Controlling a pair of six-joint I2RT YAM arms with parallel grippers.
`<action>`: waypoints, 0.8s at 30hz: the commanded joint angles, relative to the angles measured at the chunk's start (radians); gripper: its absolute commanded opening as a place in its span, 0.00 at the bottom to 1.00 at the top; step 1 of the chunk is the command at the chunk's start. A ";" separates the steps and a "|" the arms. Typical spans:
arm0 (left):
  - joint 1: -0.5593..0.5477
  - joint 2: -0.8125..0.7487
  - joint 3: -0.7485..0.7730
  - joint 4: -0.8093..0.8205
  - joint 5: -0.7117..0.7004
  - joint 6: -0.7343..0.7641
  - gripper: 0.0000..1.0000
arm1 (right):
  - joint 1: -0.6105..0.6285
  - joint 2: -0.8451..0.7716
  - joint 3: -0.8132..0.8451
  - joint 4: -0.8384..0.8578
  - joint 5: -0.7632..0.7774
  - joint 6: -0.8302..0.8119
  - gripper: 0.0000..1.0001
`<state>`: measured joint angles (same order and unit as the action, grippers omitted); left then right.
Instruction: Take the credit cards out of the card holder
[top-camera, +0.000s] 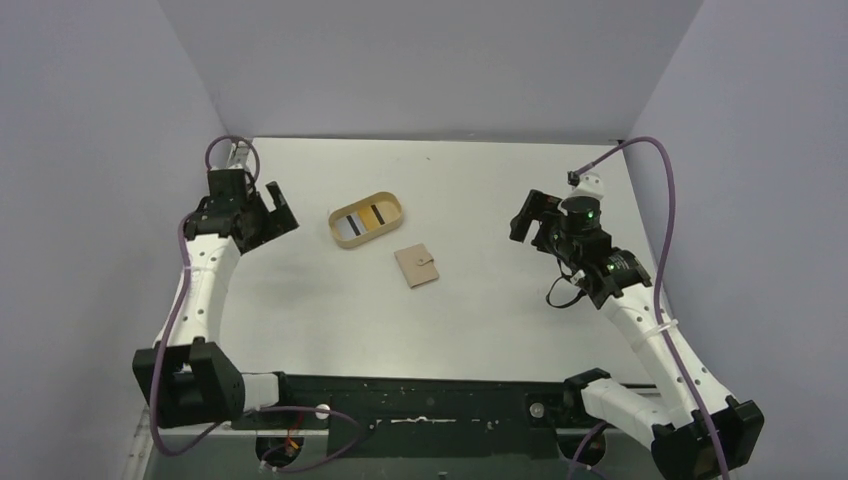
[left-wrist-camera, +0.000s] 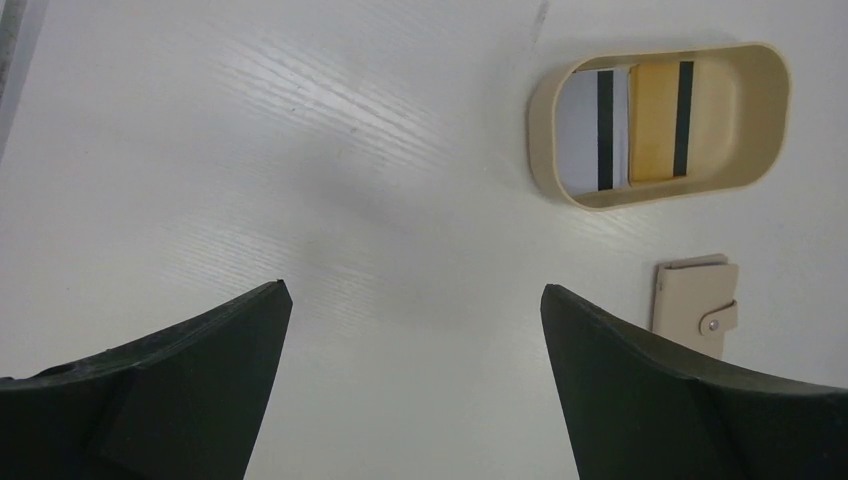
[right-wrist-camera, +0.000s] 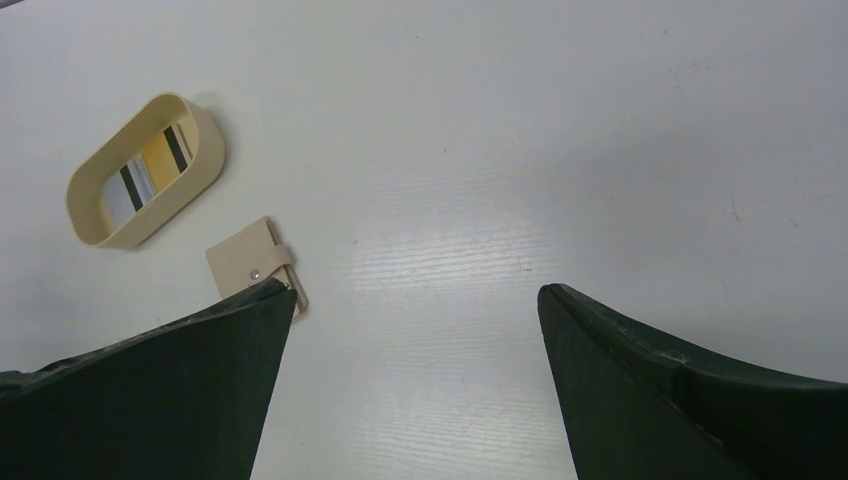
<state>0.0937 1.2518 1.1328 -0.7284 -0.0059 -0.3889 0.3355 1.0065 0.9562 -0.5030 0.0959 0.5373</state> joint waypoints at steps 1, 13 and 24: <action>0.000 0.143 0.083 0.005 -0.002 -0.036 0.97 | 0.004 -0.034 -0.011 0.049 -0.057 -0.025 1.00; -0.202 0.632 0.525 -0.058 -0.116 -0.059 0.91 | 0.003 -0.019 -0.025 0.042 -0.067 -0.055 1.00; -0.260 0.794 0.633 -0.132 -0.237 -0.095 0.66 | 0.003 -0.051 -0.018 0.012 -0.041 -0.110 1.00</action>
<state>-0.1635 2.0953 1.7866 -0.8341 -0.1513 -0.4576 0.3355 0.9859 0.9321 -0.5182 0.0376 0.4587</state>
